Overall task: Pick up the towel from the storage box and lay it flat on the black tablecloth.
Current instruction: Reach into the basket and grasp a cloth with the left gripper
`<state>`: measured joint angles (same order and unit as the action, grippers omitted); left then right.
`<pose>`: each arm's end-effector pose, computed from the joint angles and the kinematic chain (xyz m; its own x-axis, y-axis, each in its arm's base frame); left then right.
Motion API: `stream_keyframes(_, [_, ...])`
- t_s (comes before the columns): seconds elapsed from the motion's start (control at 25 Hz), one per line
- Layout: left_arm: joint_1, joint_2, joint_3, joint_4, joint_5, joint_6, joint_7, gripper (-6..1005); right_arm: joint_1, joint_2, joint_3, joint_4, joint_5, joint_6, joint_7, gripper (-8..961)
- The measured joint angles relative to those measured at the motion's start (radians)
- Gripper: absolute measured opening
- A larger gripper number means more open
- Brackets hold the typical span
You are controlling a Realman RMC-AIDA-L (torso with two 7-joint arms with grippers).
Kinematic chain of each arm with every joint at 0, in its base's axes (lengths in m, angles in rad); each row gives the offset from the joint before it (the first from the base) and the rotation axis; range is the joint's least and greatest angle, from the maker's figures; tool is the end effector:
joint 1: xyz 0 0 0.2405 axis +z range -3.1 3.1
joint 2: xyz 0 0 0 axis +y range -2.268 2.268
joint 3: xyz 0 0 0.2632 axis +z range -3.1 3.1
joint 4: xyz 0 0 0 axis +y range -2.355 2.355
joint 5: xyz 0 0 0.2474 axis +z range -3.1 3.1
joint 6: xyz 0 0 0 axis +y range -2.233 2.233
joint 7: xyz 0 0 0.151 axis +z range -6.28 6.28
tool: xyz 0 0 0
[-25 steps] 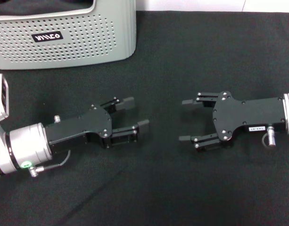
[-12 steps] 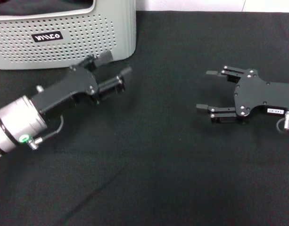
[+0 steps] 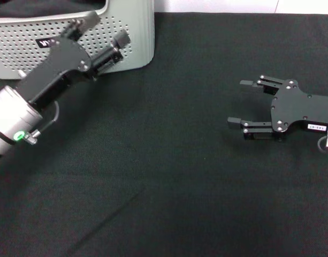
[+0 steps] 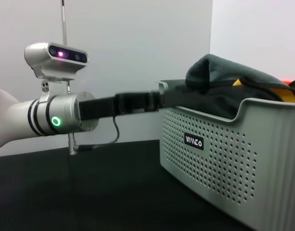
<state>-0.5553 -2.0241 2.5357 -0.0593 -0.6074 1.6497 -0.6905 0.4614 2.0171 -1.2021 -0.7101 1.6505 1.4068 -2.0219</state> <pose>-0.3009 0.3431 -0.0178 0.4904 -0.0779 0.8680 0.5837 -0.7102 -0.3935 0.2442 0.3753 -0.0232 0.8500 0.0018 -0.5268 -0.1673 -0.9473 -0.2732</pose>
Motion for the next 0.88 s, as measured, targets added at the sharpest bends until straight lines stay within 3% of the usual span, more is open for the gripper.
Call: stream_keyframes(0.88, [-0.051,-0.011,0.000,-0.008,-0.228,0.020,0.334,878,0.002,0.002,0.006,0.026,-0.002,-0.064,-0.003,854])
